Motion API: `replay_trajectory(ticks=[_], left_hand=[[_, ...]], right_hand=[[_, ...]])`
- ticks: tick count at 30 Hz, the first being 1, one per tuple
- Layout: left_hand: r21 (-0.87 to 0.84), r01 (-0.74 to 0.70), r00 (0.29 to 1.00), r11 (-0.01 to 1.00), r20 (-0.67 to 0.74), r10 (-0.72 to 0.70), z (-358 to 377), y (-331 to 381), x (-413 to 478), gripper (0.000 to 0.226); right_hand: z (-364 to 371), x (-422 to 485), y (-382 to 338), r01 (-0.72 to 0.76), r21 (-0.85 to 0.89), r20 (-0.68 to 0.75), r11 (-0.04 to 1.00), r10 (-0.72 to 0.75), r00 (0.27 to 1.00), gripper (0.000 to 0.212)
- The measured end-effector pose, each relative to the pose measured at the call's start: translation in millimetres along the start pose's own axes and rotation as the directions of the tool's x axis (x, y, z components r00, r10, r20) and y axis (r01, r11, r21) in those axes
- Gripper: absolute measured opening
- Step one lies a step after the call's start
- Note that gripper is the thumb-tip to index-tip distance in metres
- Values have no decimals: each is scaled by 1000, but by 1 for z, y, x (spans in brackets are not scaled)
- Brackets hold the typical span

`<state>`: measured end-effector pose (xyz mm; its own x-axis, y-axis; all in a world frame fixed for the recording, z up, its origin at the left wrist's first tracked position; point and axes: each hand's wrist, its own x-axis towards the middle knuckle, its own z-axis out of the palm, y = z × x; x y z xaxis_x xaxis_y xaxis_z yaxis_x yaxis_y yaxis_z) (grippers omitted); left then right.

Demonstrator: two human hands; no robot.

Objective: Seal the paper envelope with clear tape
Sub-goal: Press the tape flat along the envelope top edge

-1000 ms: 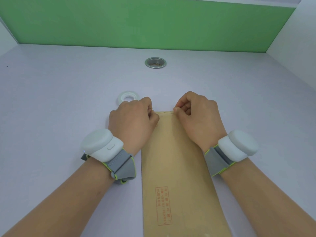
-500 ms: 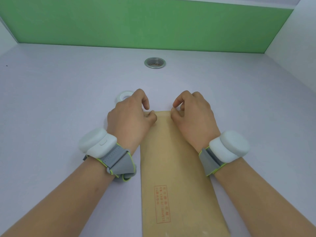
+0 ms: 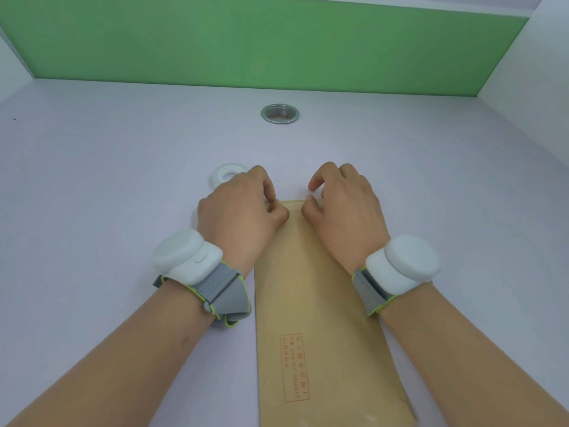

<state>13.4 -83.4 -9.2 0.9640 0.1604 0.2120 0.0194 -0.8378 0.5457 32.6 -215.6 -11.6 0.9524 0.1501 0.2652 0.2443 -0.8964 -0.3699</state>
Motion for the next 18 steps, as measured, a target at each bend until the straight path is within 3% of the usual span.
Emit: replay_trajectory(ticks=[10, 18], left_hand=[[68, -30, 999, 997, -14, 31, 3, 0, 0, 9], [19, 12, 1000, 1000, -30, -11, 2, -3, 1, 9]], right_hand=[[-1, 1, 2, -8, 0, 22, 1000, 8, 1000, 31], [-1, 1, 3, 1, 13, 36, 1000, -2, 999, 33]])
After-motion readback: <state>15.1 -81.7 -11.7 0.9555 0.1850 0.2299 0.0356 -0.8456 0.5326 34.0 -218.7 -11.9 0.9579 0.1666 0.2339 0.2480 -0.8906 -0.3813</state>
